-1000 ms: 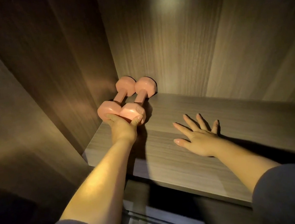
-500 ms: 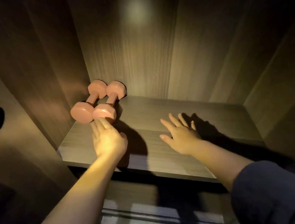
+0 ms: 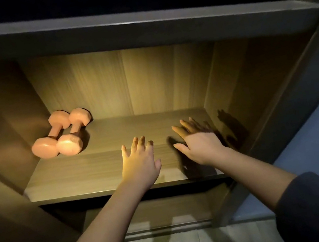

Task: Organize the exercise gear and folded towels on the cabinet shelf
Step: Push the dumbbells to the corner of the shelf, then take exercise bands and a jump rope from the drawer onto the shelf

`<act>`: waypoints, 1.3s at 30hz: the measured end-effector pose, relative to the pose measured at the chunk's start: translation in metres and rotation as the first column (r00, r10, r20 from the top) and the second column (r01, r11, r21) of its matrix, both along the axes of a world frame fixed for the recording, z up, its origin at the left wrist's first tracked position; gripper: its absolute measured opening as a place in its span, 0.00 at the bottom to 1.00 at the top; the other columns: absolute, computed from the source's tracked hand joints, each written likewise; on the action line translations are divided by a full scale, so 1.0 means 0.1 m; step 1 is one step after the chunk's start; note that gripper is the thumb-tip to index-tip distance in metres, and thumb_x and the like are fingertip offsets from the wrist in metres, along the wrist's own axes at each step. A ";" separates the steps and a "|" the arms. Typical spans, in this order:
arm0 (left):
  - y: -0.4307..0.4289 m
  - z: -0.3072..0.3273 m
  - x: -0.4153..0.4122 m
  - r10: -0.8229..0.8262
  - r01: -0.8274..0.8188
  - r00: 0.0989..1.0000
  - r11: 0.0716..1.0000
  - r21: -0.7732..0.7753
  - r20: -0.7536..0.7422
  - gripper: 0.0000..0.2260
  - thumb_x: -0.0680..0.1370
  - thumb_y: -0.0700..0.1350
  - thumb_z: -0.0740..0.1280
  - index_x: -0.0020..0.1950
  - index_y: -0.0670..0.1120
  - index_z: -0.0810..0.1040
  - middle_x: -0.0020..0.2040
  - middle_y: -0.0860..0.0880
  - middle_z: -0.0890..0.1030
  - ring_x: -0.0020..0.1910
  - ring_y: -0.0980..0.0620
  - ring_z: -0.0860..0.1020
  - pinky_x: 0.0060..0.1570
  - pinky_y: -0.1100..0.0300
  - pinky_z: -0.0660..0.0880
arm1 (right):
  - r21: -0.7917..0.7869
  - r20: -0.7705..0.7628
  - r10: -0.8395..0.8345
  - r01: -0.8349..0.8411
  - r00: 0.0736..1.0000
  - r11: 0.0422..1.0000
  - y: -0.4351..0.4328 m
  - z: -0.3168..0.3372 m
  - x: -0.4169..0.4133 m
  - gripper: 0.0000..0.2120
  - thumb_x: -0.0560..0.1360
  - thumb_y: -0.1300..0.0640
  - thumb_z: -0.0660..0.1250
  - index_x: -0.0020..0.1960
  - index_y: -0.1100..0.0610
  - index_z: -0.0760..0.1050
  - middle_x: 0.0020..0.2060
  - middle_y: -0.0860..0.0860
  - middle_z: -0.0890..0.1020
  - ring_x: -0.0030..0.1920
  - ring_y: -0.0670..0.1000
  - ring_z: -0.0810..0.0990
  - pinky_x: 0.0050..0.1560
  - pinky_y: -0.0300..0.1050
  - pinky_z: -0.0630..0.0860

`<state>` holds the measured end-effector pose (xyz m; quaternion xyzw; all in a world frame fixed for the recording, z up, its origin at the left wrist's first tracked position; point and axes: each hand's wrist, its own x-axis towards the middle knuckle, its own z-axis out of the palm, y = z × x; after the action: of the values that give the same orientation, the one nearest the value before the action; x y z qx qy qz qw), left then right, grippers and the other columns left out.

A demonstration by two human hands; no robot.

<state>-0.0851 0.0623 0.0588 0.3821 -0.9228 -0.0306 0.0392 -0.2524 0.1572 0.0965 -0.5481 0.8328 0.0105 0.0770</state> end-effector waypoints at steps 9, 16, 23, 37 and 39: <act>0.82 1.03 0.12 -0.093 0.074 0.992 0.976 0.203 0.086 0.24 0.81 0.59 0.54 0.75 0.52 0.62 0.79 0.49 0.57 0.79 0.49 0.50 0.75 0.40 0.47 | 0.042 0.123 0.174 -0.181 0.977 0.983 0.85 0.93 0.01 0.27 0.82 0.41 0.51 0.78 0.48 0.56 0.76 0.49 0.63 0.76 0.52 0.58 0.76 0.53 0.54; 1.38 2.12 0.25 -0.240 0.233 0.971 0.943 0.239 -0.001 0.21 0.81 0.57 0.54 0.74 0.54 0.64 0.77 0.53 0.60 0.78 0.53 0.51 0.75 0.47 0.42 | -0.081 0.140 0.166 -0.156 0.976 0.984 1.49 1.79 0.17 0.25 0.81 0.41 0.53 0.76 0.48 0.63 0.74 0.49 0.67 0.76 0.52 0.61 0.75 0.53 0.54; 1.57 2.53 -0.05 -0.370 0.382 0.923 0.911 0.155 -0.105 0.19 0.80 0.56 0.59 0.70 0.53 0.70 0.71 0.52 0.69 0.74 0.51 0.62 0.73 0.51 0.56 | -0.215 0.089 0.126 -0.104 0.988 0.971 1.84 2.26 -0.07 0.23 0.81 0.42 0.56 0.73 0.50 0.68 0.70 0.48 0.72 0.72 0.51 0.67 0.72 0.49 0.60; 2.92 2.68 -2.06 -0.622 0.652 0.756 0.741 0.160 -0.202 0.15 0.80 0.54 0.60 0.64 0.50 0.75 0.59 0.53 0.77 0.59 0.52 0.74 0.57 0.56 0.71 | -0.234 0.024 -0.153 0.155 0.988 0.960 3.57 2.53 -1.62 0.15 0.79 0.49 0.64 0.61 0.55 0.78 0.52 0.51 0.83 0.54 0.55 0.80 0.52 0.51 0.73; 3.11 2.69 -2.35 -0.668 0.695 0.718 0.702 0.155 -0.194 0.16 0.80 0.55 0.59 0.65 0.52 0.74 0.60 0.54 0.77 0.60 0.53 0.74 0.57 0.56 0.70 | -0.230 0.025 -0.212 0.212 0.977 0.950 3.79 2.51 -1.81 0.14 0.79 0.50 0.65 0.60 0.55 0.79 0.51 0.51 0.83 0.52 0.56 0.80 0.50 0.51 0.73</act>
<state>-0.3197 0.3729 0.3277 0.0125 -0.9851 -0.1668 0.0400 -0.4333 0.5365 0.3472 -0.4606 0.8824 -0.0951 0.0133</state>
